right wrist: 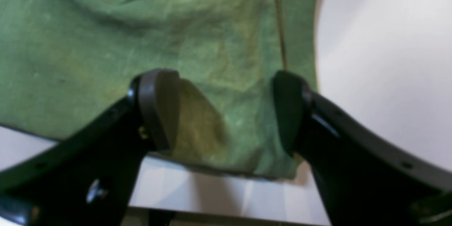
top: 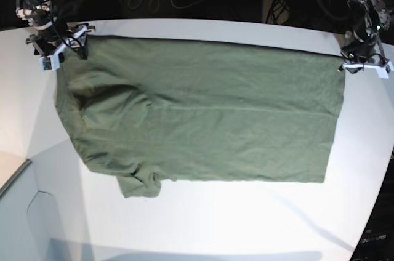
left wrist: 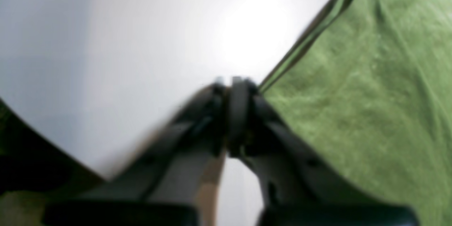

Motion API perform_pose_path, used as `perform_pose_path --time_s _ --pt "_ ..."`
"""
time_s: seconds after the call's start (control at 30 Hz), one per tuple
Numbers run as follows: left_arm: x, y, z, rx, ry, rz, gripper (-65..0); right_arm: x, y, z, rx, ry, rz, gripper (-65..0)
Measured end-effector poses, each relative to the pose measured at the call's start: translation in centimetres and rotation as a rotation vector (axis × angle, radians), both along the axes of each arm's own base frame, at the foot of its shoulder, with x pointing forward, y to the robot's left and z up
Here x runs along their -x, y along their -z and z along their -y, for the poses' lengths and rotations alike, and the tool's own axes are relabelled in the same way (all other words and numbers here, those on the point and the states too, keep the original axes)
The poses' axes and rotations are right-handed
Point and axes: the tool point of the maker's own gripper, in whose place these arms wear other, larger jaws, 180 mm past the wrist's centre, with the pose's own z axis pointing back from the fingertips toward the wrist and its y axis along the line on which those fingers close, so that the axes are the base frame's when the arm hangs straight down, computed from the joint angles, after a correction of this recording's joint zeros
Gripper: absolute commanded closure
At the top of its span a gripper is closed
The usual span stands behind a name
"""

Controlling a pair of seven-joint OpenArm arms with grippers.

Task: Layout the t-shirt on the table in an organized manner, then fold the t-shirt properly
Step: 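Hold the shoulder edge taut with both grippers and adjust grip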

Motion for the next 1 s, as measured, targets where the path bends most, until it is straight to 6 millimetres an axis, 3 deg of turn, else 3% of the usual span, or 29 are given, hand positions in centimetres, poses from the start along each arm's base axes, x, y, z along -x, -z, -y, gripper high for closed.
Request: perform_pose_path --time_s 0.2,0.37,0.47,0.63,0.8,1.0 --pt "-1.1 -0.3 1.6 -0.001 0.073 0.000 0.0 0.0 0.0 0.0 0.000 0.000 0.000 -41.5" --pt "0.8 -1.0 1.7 0.006 0.082 -0.034 -0.5 0.1 0.0 0.0 0.000 -0.001 -0.001 -41.5" --pt "2.1 -1.6 0.9 -0.022 0.075 -0.061 -6.4 0.1 0.0 0.0 0.000 -0.001 -0.002 -41.5" --pt "1.0 -3.5 0.3 -0.059 0.078 -0.008 -21.1 0.1 0.1 -0.1 0.000 -0.002 -0.006 -41.5" --pt "1.3 -2.8 1.2 -0.045 0.079 -0.018 -35.1 0.1 0.1 -0.1 0.000 -0.002 -0.007 -41.5" --pt "1.3 -2.3 2.4 -0.013 0.081 -0.020 -37.5 0.1 0.1 -0.1 0.000 -0.002 -0.006 -41.5"
